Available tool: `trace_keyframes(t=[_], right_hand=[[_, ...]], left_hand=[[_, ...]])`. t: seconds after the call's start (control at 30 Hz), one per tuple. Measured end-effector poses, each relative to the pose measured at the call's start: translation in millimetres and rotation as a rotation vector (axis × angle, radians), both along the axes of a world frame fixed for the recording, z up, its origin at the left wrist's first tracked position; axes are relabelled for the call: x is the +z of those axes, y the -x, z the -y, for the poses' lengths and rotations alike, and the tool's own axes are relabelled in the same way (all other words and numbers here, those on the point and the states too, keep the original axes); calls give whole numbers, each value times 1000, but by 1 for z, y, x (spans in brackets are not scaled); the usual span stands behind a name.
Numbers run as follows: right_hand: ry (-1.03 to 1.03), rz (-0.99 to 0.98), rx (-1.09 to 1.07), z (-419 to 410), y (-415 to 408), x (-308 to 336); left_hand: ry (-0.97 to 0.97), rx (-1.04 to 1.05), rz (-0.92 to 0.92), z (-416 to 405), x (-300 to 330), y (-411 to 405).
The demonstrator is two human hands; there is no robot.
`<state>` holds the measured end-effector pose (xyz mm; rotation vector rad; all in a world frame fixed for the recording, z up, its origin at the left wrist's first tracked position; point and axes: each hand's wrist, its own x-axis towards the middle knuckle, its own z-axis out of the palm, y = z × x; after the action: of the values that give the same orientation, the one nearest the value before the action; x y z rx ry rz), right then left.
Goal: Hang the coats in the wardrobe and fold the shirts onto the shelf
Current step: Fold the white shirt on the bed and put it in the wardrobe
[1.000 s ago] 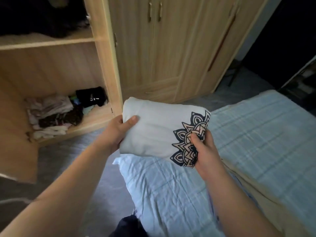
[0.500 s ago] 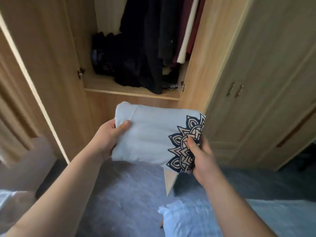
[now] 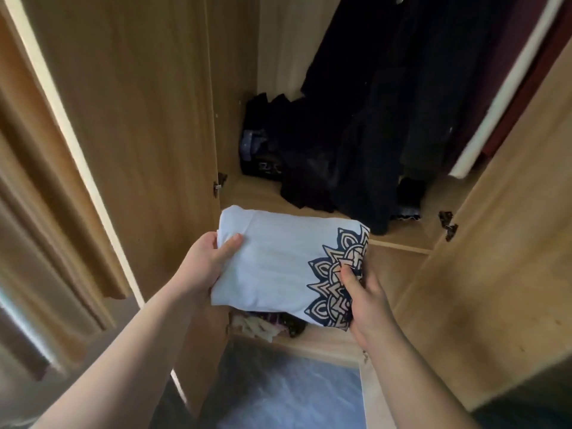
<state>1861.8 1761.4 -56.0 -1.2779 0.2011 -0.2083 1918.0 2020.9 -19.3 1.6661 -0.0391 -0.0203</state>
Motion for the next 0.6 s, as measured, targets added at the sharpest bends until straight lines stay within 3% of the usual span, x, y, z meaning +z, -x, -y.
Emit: trace_keyframes(t=[0.3,0.6], right_hand=[[-37,-146,78,29,-172,-49],[-1,-305,127,61,-357,-103]], left_hand=[[-46,62,-45,32,-39,-171],[-212,267,-104,70,-88,-345]])
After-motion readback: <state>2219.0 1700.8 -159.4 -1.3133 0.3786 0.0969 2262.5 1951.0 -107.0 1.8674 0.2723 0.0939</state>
